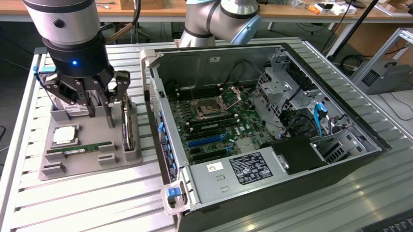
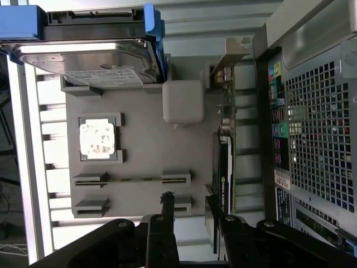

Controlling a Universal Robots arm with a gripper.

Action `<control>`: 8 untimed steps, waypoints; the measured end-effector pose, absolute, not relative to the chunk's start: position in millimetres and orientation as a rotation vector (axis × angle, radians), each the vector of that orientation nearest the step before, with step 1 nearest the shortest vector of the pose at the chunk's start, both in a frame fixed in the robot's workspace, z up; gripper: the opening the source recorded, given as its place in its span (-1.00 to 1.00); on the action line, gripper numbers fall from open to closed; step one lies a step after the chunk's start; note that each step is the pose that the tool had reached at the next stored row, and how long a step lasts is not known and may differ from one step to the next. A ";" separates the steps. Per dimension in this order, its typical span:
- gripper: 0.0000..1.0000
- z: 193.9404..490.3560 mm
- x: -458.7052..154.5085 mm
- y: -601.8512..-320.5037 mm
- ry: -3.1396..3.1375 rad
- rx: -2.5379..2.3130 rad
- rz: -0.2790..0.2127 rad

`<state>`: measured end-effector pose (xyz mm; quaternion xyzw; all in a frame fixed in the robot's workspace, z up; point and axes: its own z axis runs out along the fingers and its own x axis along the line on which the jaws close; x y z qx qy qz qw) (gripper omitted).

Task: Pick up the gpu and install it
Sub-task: 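Pick up the gpu and move the gpu toward the slot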

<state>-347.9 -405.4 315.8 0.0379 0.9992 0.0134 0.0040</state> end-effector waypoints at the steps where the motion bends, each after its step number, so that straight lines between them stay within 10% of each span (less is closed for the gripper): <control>1: -0.28 315.6 -347.9 -405.4 3.131 0.119 0.042; 8: -0.28 314.1 -348.0 -405.5 3.131 0.119 0.041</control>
